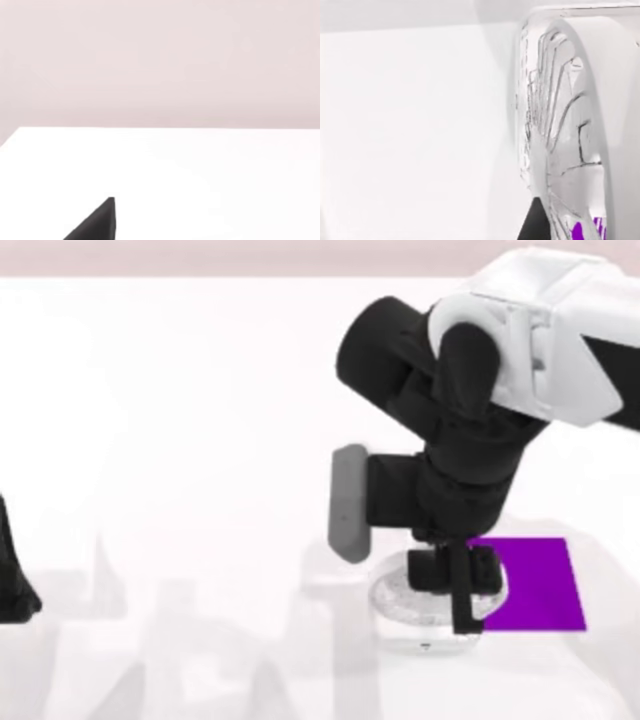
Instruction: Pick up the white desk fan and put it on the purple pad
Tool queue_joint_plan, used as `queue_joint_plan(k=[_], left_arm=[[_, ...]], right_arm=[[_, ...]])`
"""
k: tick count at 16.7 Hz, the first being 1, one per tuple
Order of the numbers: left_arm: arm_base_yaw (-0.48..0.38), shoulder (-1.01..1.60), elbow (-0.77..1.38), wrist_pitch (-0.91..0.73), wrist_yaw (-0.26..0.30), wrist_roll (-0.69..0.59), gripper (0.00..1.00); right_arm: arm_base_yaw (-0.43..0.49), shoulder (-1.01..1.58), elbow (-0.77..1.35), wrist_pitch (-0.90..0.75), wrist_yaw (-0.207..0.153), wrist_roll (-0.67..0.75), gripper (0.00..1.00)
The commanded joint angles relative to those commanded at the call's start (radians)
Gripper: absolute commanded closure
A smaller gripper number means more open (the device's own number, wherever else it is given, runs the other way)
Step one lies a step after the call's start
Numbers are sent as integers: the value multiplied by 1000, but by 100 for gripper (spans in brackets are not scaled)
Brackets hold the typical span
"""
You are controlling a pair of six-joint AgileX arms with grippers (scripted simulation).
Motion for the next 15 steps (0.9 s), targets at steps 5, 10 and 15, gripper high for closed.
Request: queue_joint_plan(k=[5,10,15], left_arm=[[0,0,0,0,0,0,0],[0,0,0,0,0,0,0],[0,0,0,0,0,0,0]], right_arm=[[0,0,0,0,0,0,100],[-3,-7,3,-1,0,0,100],[0,1,102,-103,0,0,100]])
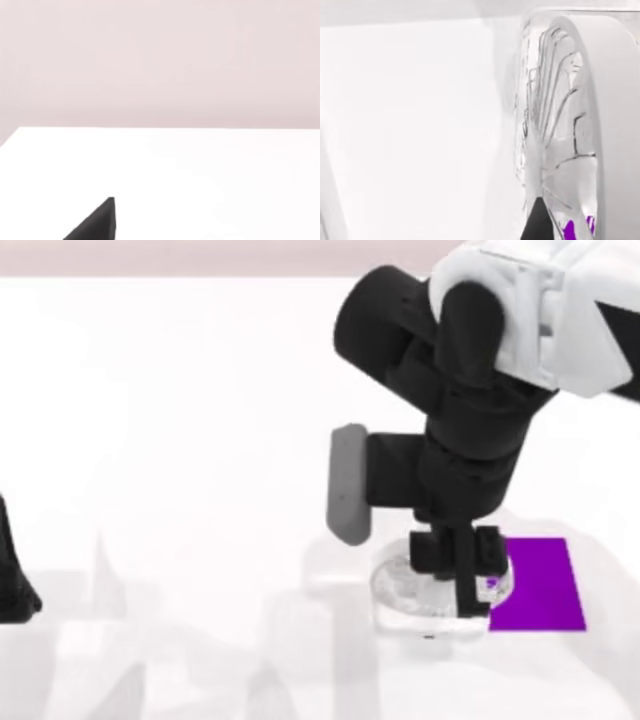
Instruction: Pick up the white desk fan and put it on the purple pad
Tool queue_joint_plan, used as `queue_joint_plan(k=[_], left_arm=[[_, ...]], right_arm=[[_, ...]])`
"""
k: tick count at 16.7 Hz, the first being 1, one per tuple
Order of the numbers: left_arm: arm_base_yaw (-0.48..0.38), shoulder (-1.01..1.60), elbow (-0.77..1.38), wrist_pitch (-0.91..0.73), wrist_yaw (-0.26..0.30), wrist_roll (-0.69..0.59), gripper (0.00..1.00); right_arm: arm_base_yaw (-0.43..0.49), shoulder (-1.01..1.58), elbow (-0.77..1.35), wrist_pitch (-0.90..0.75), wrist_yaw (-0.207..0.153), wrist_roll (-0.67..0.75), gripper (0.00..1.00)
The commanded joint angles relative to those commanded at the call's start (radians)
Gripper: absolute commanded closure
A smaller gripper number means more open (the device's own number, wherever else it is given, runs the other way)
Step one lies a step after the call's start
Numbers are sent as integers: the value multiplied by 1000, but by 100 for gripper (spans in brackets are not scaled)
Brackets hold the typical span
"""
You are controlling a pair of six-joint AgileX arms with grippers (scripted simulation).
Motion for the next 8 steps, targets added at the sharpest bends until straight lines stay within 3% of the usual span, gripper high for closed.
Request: queue_joint_plan(k=[8], left_arm=[[0,0,0,0,0,0,0]], right_arm=[[1,-4,100,-94,0,0,100]])
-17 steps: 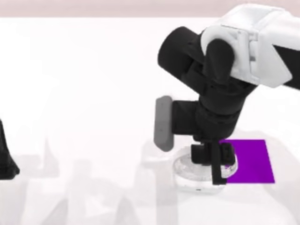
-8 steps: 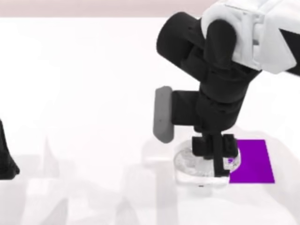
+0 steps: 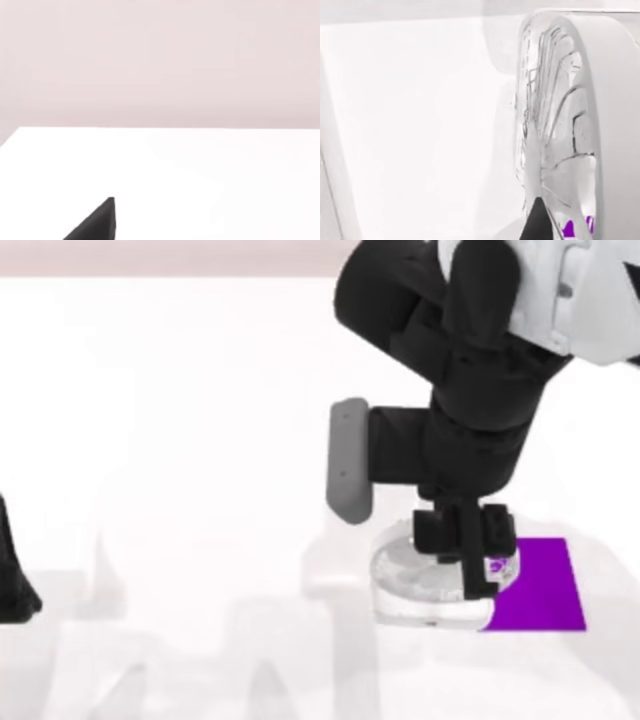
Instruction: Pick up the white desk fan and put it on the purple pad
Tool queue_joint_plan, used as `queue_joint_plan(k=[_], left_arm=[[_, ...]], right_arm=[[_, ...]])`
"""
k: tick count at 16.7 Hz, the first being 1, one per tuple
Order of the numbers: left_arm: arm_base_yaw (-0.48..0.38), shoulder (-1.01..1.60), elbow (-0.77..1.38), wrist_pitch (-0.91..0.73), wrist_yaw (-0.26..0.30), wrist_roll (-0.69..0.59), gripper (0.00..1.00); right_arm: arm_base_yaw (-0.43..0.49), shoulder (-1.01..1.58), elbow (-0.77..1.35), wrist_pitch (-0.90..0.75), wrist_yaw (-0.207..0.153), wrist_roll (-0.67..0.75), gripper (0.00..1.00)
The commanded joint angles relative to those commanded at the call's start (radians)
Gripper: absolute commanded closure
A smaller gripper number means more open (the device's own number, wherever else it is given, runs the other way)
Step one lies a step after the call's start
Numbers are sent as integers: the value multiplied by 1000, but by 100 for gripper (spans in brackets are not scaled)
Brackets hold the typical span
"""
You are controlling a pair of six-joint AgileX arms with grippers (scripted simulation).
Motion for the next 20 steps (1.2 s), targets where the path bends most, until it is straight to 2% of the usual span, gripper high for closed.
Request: queue_joint_plan(k=[4,12,20], left_arm=[[0,0,0,0,0,0,0],[0,0,0,0,0,0,0],[0,0,0,0,0,0,0]], right_arm=[[-58,-22,-38,7,-4,-68,100],[-306,-131,-193,53,-23,-381,100],[-318,-130,-229,85,-23,-390,100]])
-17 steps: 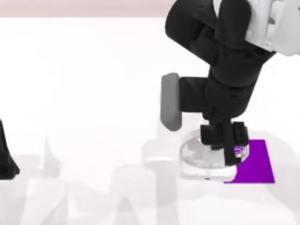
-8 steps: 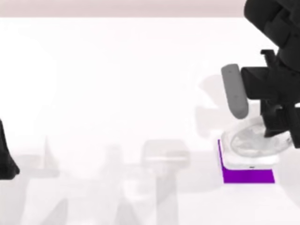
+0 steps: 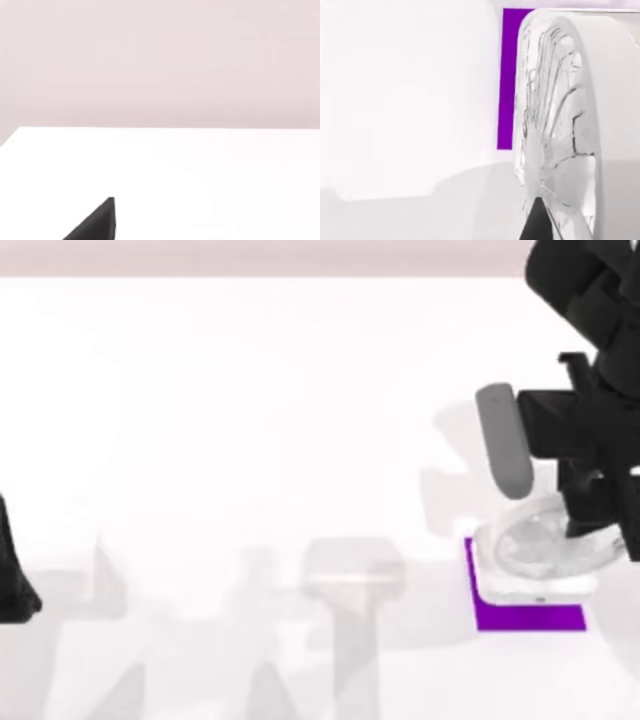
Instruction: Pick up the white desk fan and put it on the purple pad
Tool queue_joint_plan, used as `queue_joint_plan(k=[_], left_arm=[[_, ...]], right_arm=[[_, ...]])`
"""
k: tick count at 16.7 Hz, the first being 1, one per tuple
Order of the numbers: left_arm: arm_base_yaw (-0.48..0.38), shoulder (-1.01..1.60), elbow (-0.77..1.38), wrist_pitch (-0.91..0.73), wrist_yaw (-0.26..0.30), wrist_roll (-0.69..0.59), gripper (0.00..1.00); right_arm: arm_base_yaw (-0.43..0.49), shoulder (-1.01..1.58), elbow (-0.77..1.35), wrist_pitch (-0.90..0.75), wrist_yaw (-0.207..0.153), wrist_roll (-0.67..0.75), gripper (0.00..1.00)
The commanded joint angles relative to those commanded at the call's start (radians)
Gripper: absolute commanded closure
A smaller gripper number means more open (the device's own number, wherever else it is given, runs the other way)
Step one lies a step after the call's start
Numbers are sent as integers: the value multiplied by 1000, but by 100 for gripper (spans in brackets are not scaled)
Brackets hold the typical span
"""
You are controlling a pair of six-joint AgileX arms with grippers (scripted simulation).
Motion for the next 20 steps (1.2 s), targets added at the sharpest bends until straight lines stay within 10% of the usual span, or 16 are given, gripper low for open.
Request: queue_joint_plan(k=[9,20], left_arm=[[0,0,0,0,0,0,0],[0,0,0,0,0,0,0]], right_arm=[[-3,5,-94,107,-1,-6,100],[-3,5,-94,107,-1,-6,17]])
